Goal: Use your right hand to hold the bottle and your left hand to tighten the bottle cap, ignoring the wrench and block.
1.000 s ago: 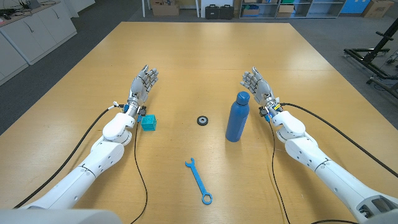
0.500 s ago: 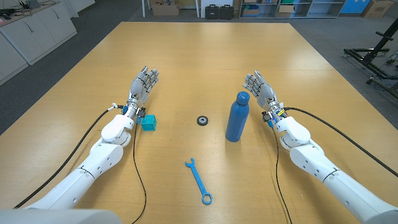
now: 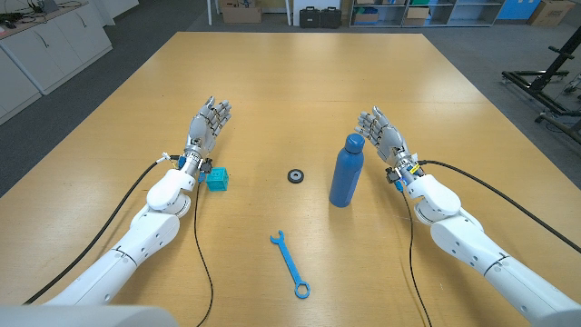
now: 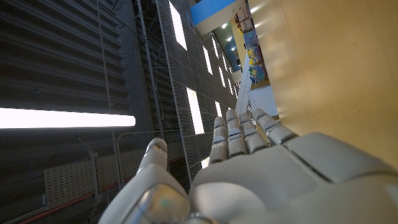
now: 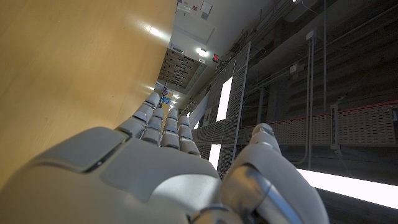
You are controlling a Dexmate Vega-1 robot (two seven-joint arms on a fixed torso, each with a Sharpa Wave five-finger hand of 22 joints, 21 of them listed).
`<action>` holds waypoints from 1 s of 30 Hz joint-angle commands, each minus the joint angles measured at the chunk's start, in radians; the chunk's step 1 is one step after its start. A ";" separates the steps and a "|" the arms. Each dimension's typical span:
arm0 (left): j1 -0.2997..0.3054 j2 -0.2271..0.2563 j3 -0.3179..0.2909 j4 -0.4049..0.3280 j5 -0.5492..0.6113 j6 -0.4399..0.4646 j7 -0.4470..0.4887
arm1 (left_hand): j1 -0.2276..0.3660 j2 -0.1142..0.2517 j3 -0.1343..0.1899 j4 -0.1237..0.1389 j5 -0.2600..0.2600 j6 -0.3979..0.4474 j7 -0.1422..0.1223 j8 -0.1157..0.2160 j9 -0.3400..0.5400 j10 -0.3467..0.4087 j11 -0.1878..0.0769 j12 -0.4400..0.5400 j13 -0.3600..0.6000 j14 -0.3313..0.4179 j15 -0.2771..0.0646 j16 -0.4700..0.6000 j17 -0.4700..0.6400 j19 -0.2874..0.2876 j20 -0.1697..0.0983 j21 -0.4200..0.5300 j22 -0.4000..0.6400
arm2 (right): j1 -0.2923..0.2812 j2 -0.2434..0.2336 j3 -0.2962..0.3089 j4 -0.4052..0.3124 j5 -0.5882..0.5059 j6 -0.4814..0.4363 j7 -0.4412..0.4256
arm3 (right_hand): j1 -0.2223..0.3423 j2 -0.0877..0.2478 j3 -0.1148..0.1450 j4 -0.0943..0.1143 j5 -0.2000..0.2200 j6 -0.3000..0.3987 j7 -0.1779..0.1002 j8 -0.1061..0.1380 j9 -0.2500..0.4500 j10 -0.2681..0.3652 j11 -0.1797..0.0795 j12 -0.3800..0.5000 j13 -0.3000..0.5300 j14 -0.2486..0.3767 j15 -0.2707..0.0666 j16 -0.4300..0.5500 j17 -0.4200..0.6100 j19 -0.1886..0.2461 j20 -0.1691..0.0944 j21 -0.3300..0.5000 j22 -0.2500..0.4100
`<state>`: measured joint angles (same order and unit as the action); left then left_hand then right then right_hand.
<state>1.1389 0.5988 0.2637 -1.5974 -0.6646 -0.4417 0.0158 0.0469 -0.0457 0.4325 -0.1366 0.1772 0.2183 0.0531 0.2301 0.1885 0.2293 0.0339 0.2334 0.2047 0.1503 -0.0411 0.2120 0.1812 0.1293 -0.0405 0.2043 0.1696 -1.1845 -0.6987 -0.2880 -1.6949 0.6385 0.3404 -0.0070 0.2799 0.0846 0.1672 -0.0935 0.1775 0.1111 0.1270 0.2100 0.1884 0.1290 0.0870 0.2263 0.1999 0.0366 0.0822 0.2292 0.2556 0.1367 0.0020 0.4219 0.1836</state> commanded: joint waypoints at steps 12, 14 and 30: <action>0.026 0.016 -0.015 -0.041 0.009 0.008 0.021 | -0.001 0.011 0.010 -0.002 0.003 0.014 0.002 0.004 0.002 0.007 -0.005 0.001 0.000 0.008 0.001 0.003 0.004 0.009 -0.062 0.002 0.005 | -0.113 -0.043 0.044 -0.107 -0.011 0.009 -0.037 | 0.012 0.000 0.005 -0.006 0.005 0.014 0.003 0.006 0.005 0.019 -0.003 0.008 0.000 0.014 0.001 0.006 0.001 0.013 -0.001 0.000 0.003; 0.032 0.019 -0.018 -0.048 0.013 0.008 0.026 | 0.000 0.012 0.011 -0.002 0.002 0.014 0.002 0.004 0.002 0.006 -0.006 0.000 -0.001 0.008 0.001 0.002 0.004 0.008 -0.062 0.001 0.005 | -0.119 -0.046 0.046 -0.112 -0.012 0.009 -0.037 | 0.012 0.000 0.005 -0.007 0.005 0.014 0.003 0.006 0.005 0.020 -0.003 0.009 0.000 0.013 0.000 0.005 0.001 0.014 -0.001 0.000 0.003; 0.054 0.025 -0.030 -0.062 0.005 -0.006 0.016 | 0.000 0.013 0.011 -0.003 0.002 0.011 0.001 0.000 0.002 0.005 -0.006 -0.002 -0.001 0.005 0.001 -0.001 0.004 0.006 -0.062 -0.001 0.006 | -0.173 -0.058 0.066 -0.167 -0.020 0.011 -0.052 | 0.018 0.003 0.006 -0.011 0.005 0.030 -0.006 0.010 0.009 0.025 -0.003 0.009 -0.001 0.020 0.002 0.006 0.000 0.018 -0.001 -0.005 0.004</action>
<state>1.1745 0.6175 0.2446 -1.6466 -0.6584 -0.4347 0.0355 0.0469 -0.0457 0.4366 -0.1407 0.1772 0.2235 0.0584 0.2301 0.1883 0.2291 0.0339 0.2333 0.2048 0.1501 -0.0410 0.2120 0.1814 0.1293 -0.0405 0.2043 0.1696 -1.3256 -0.7484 -0.2347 -1.8279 0.6309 0.3500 -0.0431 0.2810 0.0857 0.1716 -0.0976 0.1775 0.1466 0.1200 0.2226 0.1934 0.1493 0.0859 0.2264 0.2001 0.0472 0.0821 0.2287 0.2556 0.1475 0.0021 0.4219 0.1836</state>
